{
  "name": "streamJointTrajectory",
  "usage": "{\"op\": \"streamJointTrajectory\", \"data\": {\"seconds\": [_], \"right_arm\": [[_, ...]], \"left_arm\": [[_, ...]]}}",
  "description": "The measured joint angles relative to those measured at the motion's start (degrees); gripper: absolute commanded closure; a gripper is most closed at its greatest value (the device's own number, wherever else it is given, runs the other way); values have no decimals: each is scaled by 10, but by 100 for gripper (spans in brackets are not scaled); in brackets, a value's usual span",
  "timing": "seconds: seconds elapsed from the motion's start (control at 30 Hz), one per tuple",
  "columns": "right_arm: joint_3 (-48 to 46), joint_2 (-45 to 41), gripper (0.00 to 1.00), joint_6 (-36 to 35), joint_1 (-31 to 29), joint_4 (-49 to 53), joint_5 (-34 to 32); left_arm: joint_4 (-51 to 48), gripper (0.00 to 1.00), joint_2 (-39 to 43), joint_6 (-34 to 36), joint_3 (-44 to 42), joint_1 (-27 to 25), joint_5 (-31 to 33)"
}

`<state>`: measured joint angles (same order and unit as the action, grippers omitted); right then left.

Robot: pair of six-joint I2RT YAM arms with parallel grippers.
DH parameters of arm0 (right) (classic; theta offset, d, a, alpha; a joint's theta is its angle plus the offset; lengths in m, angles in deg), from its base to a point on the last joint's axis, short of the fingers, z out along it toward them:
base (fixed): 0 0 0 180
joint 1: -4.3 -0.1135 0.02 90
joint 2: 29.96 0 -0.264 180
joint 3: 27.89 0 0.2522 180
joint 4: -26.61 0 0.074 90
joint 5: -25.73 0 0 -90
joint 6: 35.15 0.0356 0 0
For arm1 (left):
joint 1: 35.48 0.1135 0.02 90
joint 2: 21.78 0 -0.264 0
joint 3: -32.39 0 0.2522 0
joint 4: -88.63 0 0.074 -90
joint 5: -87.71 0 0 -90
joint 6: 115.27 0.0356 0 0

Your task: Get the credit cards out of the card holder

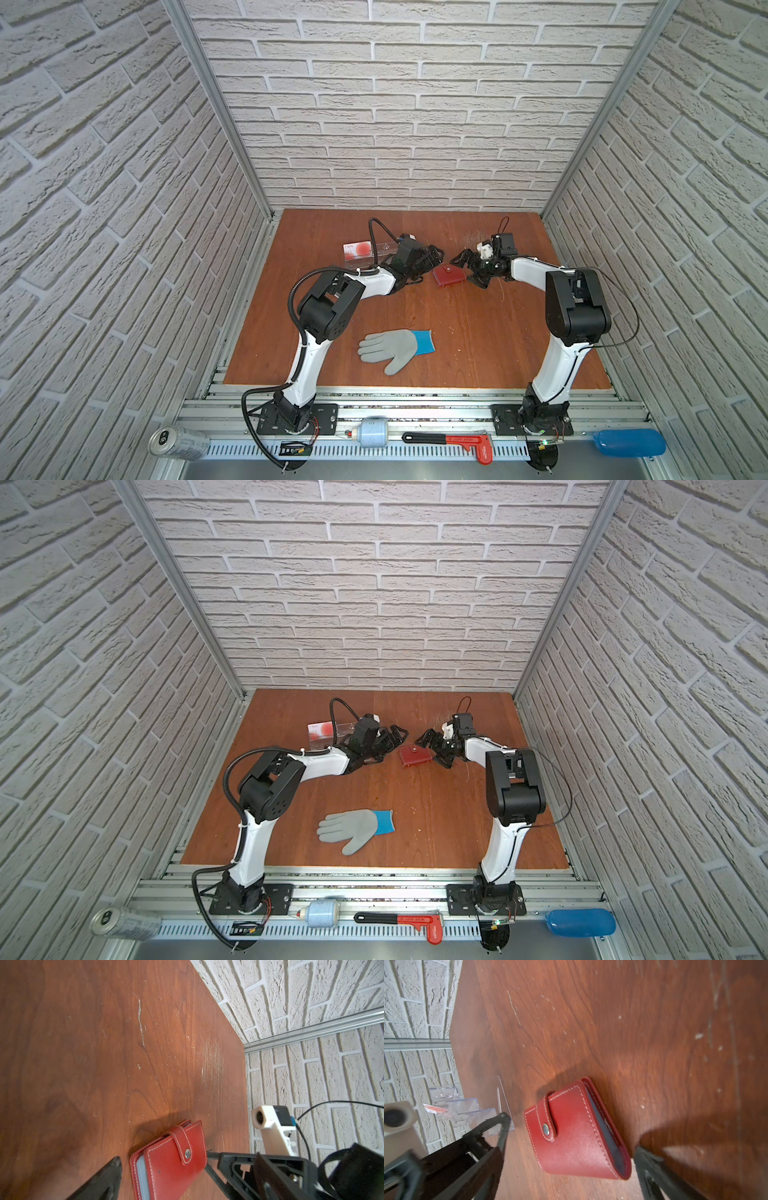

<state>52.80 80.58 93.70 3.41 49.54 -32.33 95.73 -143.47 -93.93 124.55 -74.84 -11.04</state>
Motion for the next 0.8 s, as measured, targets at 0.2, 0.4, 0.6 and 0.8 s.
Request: {"op": "streamJointTrajectory", "data": {"seconds": [0.2,0.4,0.6,0.8], "right_arm": [[-29,-19,1,11,-17,-21,0],[-91,-63,1,42,-64,-52,-3],[-133,-110,1,69,-97,-65,7],[-87,-135,3,23,-46,4,-19]], "left_arm": [[-3,2,64,12,-41,5,-8],[-3,2,115,15,-92,15,-14],[-7,2,133,16,-127,31,-16],[-9,2,137,22,-132,38,-26]]}}
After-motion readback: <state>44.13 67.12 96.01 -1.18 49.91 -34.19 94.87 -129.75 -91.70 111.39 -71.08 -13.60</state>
